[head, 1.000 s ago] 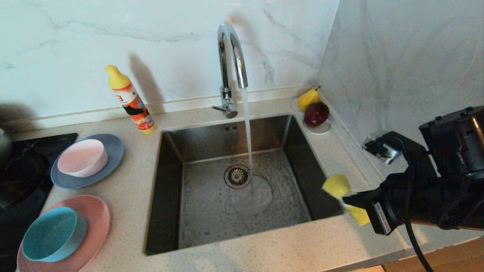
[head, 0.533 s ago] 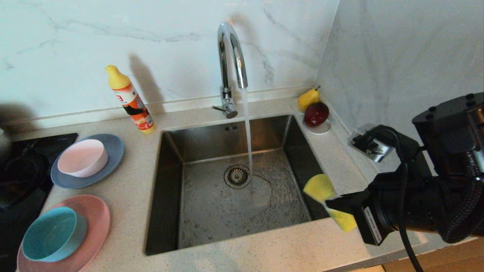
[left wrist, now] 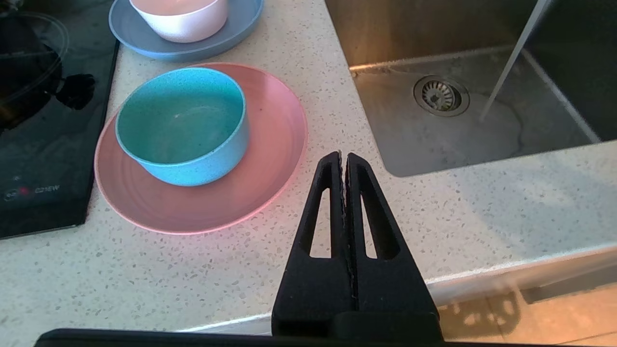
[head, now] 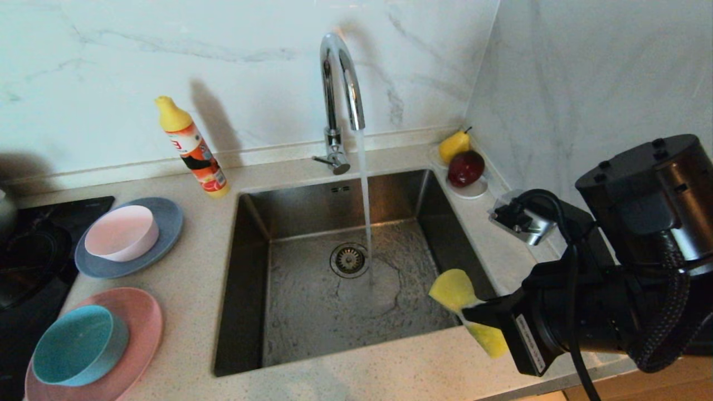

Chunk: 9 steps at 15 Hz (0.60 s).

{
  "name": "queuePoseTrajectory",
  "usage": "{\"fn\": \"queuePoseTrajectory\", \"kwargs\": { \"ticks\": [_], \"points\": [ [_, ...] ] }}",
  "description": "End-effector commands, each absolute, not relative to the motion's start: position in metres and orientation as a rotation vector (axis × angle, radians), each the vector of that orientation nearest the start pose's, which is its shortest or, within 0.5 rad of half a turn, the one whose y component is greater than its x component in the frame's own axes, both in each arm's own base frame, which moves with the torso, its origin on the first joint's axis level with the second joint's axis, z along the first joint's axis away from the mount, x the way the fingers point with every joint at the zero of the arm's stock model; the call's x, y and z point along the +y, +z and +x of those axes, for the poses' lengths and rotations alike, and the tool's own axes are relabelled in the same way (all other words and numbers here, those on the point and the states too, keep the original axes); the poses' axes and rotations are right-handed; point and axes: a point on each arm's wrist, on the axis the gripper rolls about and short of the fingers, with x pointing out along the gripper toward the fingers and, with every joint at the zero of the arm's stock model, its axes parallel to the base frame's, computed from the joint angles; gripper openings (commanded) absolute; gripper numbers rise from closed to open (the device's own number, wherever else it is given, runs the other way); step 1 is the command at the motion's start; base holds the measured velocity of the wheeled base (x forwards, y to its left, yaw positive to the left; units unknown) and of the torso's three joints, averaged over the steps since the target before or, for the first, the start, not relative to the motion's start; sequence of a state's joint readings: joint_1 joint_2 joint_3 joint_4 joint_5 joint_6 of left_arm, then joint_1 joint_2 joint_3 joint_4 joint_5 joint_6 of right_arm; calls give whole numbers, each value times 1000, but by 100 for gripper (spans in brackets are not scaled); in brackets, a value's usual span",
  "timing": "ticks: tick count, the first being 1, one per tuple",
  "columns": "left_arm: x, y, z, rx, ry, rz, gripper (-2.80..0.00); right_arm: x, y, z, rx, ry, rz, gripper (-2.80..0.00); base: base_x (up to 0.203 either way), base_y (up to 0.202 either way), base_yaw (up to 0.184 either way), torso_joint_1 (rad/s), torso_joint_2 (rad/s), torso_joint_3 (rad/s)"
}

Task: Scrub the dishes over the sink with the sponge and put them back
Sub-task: Pick up a bowl and the sponge

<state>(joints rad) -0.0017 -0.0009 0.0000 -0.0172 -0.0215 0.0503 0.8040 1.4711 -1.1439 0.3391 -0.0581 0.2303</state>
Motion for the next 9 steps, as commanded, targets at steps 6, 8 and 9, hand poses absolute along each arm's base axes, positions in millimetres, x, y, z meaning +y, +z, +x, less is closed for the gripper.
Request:
{"fn": "queuePoseTrajectory", "kwargs": {
  "ticks": [6,8,9],
  "points": [
    [0,73,-22,-4,-4,27,-280,183,237,176,768,614,-43,-280,0,0,0,0,0,0],
    [0,73,-22,-1,1,32,-280,187,232,179,788,602,-37,-280,0,0,0,0,0,0],
    [0,78,-23,-15,7,37,-280,186,231,179,791,600,-38,-280,0,0,0,0,0,0]
  ]
}}
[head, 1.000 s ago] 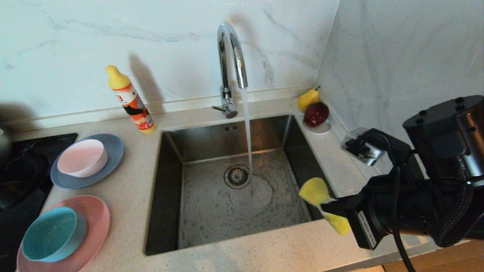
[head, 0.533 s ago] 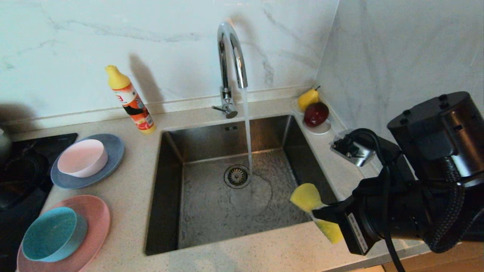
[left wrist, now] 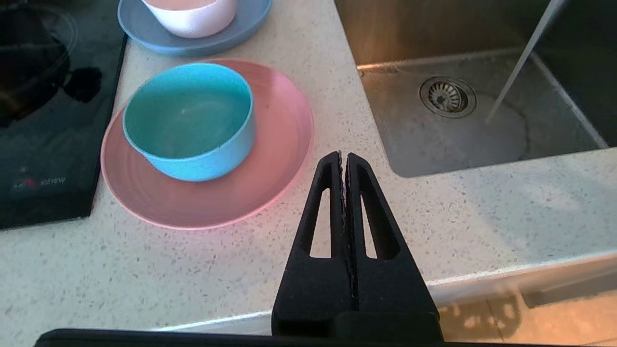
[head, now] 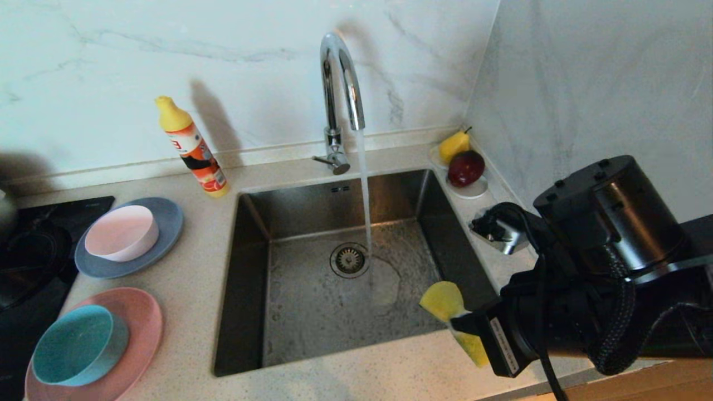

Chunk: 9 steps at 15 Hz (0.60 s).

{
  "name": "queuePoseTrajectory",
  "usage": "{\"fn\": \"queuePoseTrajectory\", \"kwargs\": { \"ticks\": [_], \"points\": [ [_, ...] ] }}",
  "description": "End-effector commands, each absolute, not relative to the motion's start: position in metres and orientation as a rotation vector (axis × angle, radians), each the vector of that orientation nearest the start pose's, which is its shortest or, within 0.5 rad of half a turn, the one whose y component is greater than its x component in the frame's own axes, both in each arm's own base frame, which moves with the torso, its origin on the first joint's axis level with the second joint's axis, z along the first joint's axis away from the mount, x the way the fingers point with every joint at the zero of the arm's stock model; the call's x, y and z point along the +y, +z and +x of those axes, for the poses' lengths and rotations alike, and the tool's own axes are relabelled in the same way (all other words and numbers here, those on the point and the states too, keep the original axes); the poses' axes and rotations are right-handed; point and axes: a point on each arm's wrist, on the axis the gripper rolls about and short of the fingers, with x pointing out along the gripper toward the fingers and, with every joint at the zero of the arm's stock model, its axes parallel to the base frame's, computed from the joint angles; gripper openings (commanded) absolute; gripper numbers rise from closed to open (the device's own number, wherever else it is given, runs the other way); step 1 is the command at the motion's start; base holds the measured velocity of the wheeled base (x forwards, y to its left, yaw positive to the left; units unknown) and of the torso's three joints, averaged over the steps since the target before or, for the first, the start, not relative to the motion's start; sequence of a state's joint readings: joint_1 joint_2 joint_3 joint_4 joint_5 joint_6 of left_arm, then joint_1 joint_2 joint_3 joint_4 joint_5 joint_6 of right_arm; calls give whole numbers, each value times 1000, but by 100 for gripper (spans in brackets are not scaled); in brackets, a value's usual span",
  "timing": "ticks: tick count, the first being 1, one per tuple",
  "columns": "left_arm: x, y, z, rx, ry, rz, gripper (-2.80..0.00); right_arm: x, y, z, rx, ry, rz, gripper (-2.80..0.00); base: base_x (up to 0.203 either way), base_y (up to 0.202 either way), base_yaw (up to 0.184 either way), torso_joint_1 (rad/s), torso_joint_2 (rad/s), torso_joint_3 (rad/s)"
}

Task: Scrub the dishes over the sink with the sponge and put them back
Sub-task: Pick up a bowl and the sponge

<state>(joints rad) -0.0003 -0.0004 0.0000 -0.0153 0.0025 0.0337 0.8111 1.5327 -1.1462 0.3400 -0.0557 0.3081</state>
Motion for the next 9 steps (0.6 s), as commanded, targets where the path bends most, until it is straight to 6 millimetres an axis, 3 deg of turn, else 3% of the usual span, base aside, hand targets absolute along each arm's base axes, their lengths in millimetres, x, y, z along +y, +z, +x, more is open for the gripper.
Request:
{"fn": "queuePoseTrajectory", "kwargs": {
  "ticks": [1,5,7,9],
  "points": [
    [0,94,-27,-58,21,41,-280,184,229,178,797,596,-40,-280,0,0,0,0,0,0],
    [3,182,-40,-149,130,46,-280,184,230,181,790,588,-34,-280,0,0,0,0,0,0],
    [5,227,-26,-128,207,50,-280,180,235,183,774,579,-22,-280,0,0,0,0,0,0],
    [7,264,2,-72,314,51,-280,179,238,184,764,575,-17,-280,0,0,0,0,0,0]
  ]
}}
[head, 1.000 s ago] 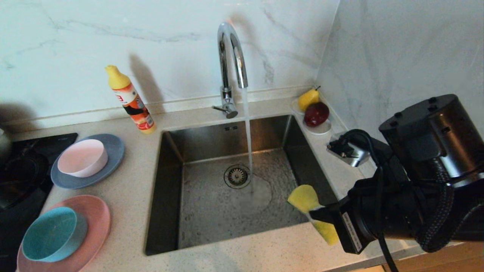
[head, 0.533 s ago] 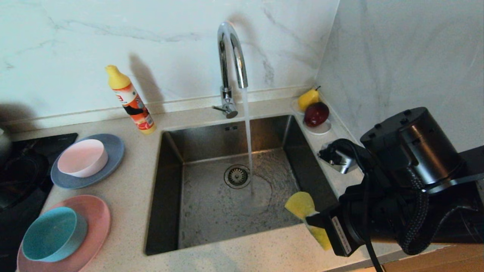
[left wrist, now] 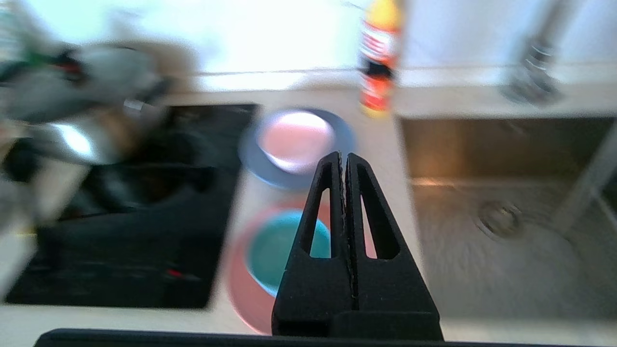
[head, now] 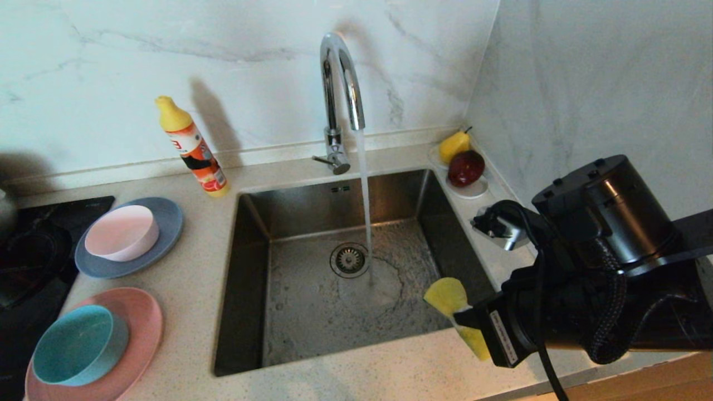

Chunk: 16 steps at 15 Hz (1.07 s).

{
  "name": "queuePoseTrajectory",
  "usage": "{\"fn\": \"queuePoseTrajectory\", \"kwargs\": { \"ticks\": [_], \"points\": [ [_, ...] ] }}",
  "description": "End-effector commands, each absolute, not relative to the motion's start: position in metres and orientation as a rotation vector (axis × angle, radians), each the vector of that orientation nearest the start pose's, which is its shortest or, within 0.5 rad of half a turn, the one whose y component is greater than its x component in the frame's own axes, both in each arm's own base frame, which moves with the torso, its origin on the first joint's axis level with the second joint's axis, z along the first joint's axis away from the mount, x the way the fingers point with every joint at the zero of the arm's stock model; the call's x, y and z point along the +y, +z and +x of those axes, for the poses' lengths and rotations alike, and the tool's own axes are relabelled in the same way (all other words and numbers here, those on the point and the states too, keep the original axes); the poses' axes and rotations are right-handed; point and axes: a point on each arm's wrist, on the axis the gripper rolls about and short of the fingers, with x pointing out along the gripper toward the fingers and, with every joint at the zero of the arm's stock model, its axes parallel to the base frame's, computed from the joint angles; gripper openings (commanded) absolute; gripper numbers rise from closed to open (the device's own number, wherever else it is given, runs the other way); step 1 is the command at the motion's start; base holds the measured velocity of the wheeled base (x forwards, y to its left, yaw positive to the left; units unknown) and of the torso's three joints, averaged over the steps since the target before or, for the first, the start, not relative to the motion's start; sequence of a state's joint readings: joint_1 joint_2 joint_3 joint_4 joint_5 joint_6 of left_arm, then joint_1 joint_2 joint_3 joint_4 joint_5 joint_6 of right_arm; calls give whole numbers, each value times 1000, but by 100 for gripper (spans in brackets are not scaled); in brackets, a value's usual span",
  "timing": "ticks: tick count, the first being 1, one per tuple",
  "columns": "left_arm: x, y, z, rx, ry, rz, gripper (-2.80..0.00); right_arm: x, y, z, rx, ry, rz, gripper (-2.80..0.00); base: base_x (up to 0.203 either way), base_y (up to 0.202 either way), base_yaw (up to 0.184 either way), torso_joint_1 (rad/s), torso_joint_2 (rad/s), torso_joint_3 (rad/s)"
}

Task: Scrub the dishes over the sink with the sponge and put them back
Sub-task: Pick up a bowl and the sponge

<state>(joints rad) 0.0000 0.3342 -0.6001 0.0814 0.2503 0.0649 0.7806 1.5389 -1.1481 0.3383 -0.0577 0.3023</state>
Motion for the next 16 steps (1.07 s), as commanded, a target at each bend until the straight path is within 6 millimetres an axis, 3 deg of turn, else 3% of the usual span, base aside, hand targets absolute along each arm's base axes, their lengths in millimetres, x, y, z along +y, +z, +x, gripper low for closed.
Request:
{"fn": "queuePoseTrajectory", "kwargs": {
  "ticks": [1,7,10,13,16],
  "points": [
    [8,278,19,-40,364,57,-280,179,241,185,756,574,-12,-280,0,0,0,0,0,0],
    [18,333,128,198,507,113,-280,183,242,189,760,573,-16,-280,0,0,0,0,0,0],
    [41,353,170,255,551,100,-280,184,243,191,760,572,-15,-280,0,0,0,0,0,0],
    [84,353,185,357,541,22,-280,184,244,191,754,574,-15,-280,0,0,0,0,0,0],
    [132,334,190,444,507,-133,-280,186,243,193,756,574,-20,-280,0,0,0,0,0,0]
  ]
}}
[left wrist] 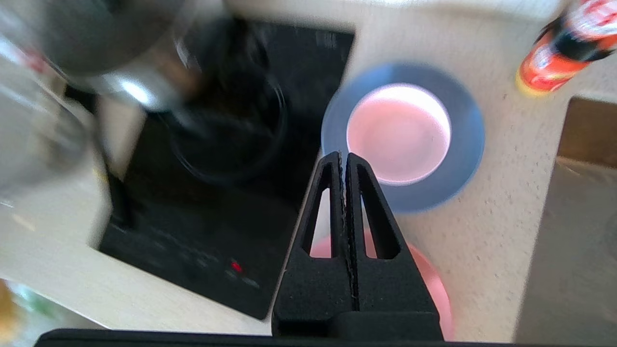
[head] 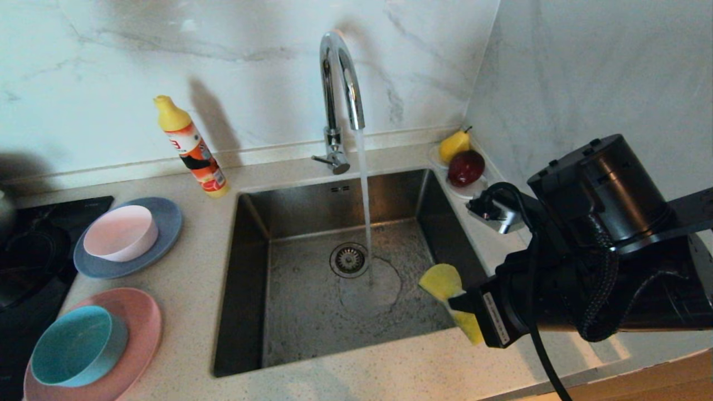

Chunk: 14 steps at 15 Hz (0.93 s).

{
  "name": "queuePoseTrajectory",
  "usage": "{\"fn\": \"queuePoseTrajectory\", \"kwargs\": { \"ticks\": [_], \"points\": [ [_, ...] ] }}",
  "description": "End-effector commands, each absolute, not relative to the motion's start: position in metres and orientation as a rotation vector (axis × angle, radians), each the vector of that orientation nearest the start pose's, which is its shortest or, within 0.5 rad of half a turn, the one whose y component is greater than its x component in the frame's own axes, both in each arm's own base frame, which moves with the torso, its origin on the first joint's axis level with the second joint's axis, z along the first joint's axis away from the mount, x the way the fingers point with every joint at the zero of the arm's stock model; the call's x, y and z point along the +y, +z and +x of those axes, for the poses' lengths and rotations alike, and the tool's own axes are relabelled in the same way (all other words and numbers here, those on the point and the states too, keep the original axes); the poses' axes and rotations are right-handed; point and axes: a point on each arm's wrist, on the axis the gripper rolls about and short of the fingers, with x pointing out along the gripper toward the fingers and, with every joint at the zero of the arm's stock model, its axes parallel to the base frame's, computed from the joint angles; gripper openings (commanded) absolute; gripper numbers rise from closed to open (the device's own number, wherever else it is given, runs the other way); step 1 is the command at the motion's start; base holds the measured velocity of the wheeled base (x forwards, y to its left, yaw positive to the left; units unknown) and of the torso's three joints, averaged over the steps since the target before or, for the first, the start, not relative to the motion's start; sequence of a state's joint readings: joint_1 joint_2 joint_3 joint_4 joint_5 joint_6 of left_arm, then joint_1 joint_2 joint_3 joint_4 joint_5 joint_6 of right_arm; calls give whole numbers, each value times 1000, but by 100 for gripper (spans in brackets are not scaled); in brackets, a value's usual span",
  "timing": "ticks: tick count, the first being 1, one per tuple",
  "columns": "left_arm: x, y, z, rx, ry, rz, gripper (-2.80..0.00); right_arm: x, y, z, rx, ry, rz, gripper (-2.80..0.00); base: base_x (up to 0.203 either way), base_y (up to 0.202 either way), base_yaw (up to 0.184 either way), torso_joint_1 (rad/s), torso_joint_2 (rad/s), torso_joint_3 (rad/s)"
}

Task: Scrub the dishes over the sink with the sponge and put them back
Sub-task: Pick up a bowl and the sponge

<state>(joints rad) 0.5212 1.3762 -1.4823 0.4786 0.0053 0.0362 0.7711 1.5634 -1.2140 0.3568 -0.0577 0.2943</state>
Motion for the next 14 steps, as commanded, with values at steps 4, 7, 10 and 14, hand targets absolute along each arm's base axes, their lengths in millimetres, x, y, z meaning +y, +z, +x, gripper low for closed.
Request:
{"fn": "queuePoseTrajectory", "kwargs": {
  "ticks": [4,7,10,14],
  "points": [
    [174,301,194,571,467,-353,-280,188,241,195,766,574,-23,-280,0,0,0,0,0,0],
    [180,280,199,642,458,-424,-280,190,239,197,771,575,-25,-280,0,0,0,0,0,0],
    [183,255,204,722,450,-466,-280,190,239,196,772,576,-26,-280,0,0,0,0,0,0],
    [187,241,208,765,426,-497,0,189,241,195,767,576,-20,-280,0,0,0,0,0,0]
  ]
}}
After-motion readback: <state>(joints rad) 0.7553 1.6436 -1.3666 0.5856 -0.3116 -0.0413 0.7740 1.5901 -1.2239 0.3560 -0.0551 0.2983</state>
